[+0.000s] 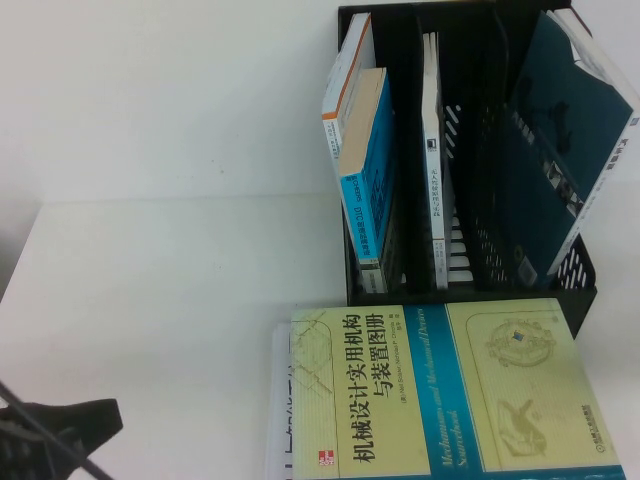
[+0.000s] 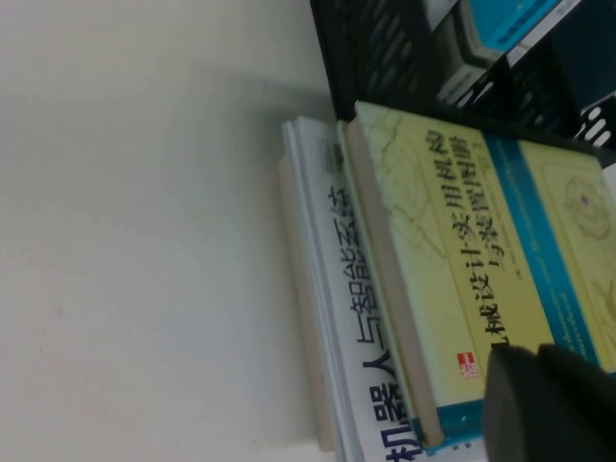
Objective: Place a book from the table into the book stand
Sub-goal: Push book with right arm
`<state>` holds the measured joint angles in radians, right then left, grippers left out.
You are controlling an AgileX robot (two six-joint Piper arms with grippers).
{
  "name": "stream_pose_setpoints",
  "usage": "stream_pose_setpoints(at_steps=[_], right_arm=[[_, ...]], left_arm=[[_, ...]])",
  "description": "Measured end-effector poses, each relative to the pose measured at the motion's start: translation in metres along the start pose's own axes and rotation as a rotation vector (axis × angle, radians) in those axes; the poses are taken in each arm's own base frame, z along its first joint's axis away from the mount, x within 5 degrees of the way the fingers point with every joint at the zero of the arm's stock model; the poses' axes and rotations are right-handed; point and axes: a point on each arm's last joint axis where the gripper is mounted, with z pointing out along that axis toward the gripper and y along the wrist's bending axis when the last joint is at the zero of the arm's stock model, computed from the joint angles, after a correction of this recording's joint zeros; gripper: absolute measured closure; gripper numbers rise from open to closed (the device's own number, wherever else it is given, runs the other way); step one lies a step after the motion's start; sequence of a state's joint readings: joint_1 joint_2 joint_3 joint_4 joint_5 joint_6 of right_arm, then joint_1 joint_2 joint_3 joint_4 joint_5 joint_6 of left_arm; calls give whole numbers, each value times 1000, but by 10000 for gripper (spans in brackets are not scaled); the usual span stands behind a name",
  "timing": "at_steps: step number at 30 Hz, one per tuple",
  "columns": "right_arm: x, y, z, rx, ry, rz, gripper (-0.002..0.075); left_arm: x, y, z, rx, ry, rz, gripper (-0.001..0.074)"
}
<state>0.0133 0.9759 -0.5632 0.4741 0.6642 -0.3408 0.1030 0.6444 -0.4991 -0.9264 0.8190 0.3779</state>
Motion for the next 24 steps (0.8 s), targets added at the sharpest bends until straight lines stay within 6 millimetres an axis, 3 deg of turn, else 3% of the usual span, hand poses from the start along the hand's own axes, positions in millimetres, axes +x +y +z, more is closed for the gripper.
stream_pose_setpoints(at_steps=[7, 18, 21, 24], right_arm=[[-5, -13, 41, 5, 134, 53, 718], [-10, -12, 68, -106, 151, 83, 718], [-11, -12, 74, -128, 157, 93, 718], [-11, -11, 78, -142, 166, 89, 718]], left_arm=[[-5, 11, 19, -3, 95, -62, 738], [-16, 10, 31, 87, 59, -128, 731], [-21, 7, 33, 135, 25, -159, 670], [-26, 5, 36, 177, -4, -192, 524]])
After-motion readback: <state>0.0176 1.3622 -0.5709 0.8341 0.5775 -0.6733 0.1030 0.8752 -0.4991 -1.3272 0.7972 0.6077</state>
